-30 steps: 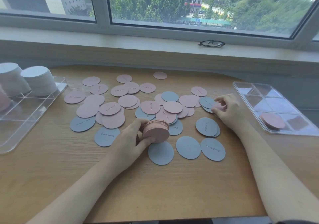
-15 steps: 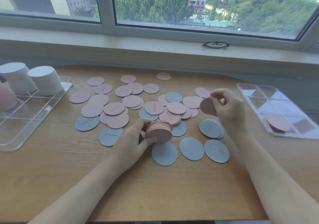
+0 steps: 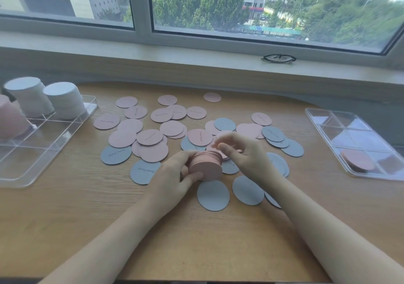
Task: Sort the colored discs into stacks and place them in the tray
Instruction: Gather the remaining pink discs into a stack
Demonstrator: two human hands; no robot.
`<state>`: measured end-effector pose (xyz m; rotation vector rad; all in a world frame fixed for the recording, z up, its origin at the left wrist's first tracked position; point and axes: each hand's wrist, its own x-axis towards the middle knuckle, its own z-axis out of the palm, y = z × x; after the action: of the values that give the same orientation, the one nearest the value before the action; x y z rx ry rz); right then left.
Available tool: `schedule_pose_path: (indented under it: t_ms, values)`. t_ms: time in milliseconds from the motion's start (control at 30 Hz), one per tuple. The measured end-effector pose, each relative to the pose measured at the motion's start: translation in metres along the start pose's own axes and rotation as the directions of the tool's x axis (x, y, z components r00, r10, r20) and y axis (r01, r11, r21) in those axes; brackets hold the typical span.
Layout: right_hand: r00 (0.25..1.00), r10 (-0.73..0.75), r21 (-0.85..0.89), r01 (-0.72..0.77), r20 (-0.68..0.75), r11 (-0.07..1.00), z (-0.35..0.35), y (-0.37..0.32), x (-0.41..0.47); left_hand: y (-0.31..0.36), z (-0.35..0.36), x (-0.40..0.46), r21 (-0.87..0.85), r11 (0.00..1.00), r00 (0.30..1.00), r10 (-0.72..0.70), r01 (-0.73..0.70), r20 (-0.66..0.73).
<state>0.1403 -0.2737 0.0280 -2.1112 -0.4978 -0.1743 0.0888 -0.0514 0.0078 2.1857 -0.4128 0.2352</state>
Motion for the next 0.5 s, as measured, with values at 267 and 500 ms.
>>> schedule_pose_path:
  t_ms: [267, 500]
  values:
    - [0.998, 0.065, -0.572, -0.041, 0.022, 0.819, 0.011, 0.031, 0.021, 0.001, -0.001, 0.000, -0.032, 0.999, 1.000, -0.023, 0.023, 0.005]
    - [0.994, 0.088, -0.611, -0.032, 0.061, 0.791, 0.006, 0.027, 0.015, 0.001, 0.000, 0.001, -0.038, 0.999, 0.999, -0.035, 0.035, 0.006]
